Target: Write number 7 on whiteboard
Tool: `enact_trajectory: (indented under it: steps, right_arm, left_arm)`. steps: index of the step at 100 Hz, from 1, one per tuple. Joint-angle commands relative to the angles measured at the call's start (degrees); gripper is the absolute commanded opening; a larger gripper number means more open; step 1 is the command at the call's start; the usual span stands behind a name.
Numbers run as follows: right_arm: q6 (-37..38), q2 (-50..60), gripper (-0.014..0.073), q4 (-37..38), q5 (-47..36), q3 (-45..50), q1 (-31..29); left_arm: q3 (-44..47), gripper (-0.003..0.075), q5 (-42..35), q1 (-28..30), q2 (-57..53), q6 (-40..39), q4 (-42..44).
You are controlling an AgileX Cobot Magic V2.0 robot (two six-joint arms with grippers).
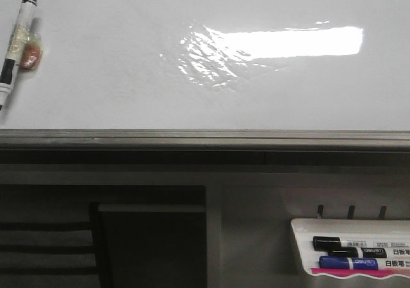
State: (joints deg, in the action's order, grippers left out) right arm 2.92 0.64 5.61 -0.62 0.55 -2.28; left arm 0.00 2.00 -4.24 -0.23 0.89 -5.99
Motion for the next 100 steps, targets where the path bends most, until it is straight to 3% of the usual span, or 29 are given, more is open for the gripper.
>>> enact_trajectory:
  steps: [1, 100]
  right_arm:
    - [-0.13, 1.16, -0.0071, 0.74, -4.46, 1.75, -0.27]
    - [-0.13, 1.16, -0.0071, 0.64, -5.98, 1.75, -0.27]
  left_arm:
    - [2.01, -0.002, -4.31, 0.09, -1.75, 0.1, -0.48]
    - [2.01, -0.002, -5.96, 0.09, -1.75, 0.1, -0.48]
